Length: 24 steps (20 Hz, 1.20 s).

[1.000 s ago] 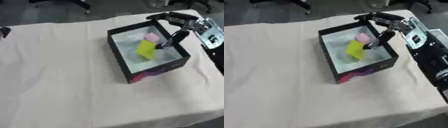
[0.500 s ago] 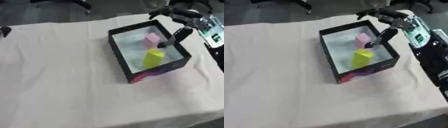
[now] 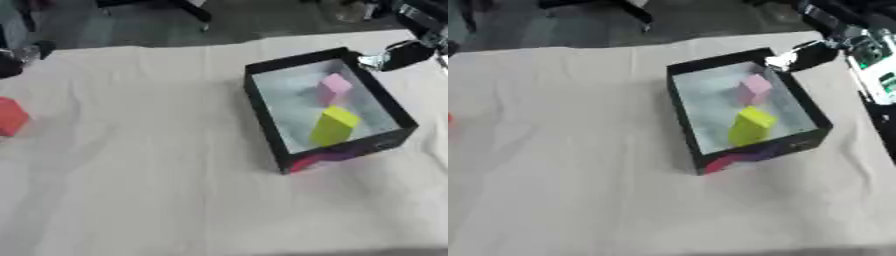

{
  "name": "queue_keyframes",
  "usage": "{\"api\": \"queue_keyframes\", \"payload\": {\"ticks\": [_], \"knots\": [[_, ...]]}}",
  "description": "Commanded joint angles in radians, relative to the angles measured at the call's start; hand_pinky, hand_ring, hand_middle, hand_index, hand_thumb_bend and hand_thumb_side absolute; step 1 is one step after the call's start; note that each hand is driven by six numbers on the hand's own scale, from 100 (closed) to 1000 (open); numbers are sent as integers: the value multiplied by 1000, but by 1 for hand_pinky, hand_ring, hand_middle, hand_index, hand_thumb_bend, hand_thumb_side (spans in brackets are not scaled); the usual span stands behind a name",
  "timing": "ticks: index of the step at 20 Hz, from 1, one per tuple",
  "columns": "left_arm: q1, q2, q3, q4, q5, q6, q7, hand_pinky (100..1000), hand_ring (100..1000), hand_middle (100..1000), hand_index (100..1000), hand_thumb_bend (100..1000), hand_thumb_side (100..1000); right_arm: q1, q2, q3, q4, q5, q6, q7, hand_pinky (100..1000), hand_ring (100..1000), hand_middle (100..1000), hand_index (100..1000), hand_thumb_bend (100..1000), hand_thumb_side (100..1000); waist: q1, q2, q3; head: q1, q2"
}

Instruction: Pick up the objects with one hand, pass them to the other hand, and then place them into the box on the other side of the table.

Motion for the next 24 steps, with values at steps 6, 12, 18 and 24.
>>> {"api": "queue_keyframes", "payload": {"ticks": [6,12,18,24], "knots": [[-117,81,-25,195,97,-63,-128,868,807,751,881,811,374,33,-62,-33,-177,-134,130,-103,1000,1000,777,1000,542,219,14,-8,-1,58,-31],[-175,118,-16,360,141,-60,-229,883,830,771,874,869,290,59,-90,-66,-265,-235,231,-108,1000,1000,773,1000,548,219,17,7,-13,98,-45],[-219,125,47,513,79,-103,-324,894,843,784,863,857,285,82,-131,-127,-306,-330,304,-109,1000,1000,797,1000,558,304,19,32,-33,144,-60],[-251,123,94,664,-15,-149,-419,901,859,795,872,902,305,83,-170,-170,-277,-425,342,-71,1000,1000,779,1000,560,298,20,56,-55,161,-67]]}}
